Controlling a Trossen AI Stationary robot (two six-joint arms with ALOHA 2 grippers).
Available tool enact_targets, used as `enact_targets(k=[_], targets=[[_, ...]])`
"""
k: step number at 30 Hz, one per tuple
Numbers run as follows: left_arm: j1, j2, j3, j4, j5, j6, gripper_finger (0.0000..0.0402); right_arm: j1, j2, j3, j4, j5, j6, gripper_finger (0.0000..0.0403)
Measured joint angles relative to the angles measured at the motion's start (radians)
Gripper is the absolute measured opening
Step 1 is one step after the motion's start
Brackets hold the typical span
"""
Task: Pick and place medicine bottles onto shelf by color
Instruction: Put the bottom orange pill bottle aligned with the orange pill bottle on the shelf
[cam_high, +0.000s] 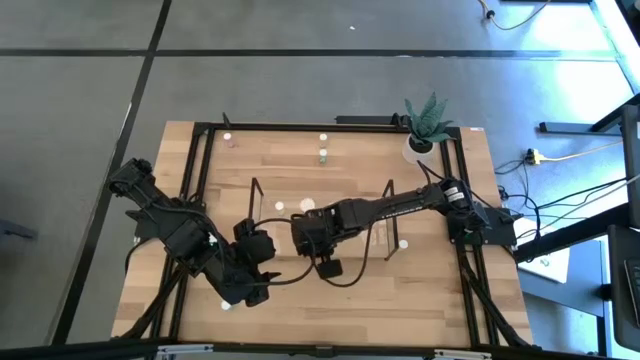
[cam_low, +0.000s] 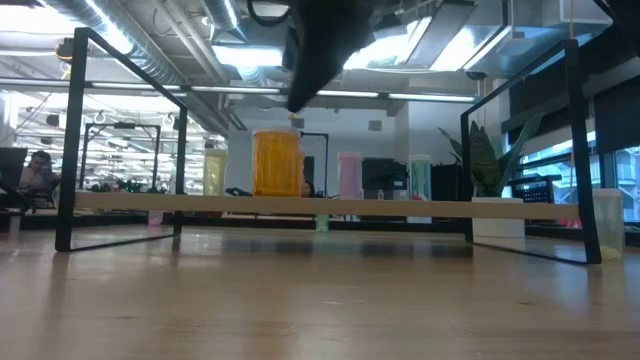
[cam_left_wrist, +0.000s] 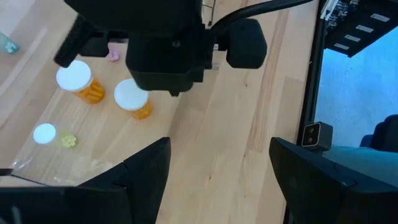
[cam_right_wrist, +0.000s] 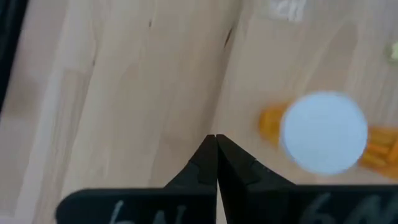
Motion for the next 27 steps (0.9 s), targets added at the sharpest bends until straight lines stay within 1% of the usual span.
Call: enact_targets(k=[6,11,22,27], targets=[[-0.013,0.0,0.0,0.001,0.0,-0.001,0.0267,-0.001,0.014,-0.004,0.052,0.003,-0.01,0.0002],[-0.02,0.0,0.0,0.001,0.0,-0.005,0.0267,-0.003,0.015,-0.005,0.049,0.077,-0.021,0.0002],[-0.019,0.0,0.0,0.001,0.0,-0.007,0.0267,-0.013,0.015,-0.005,0.068,0.084,-0.021,0.0002],[-0.019,0.0,0.0,0.002,0.0,-0.008,0.0267,-0.013,0.031,-0.006,0.063,0.129,-0.021,0.0002]])
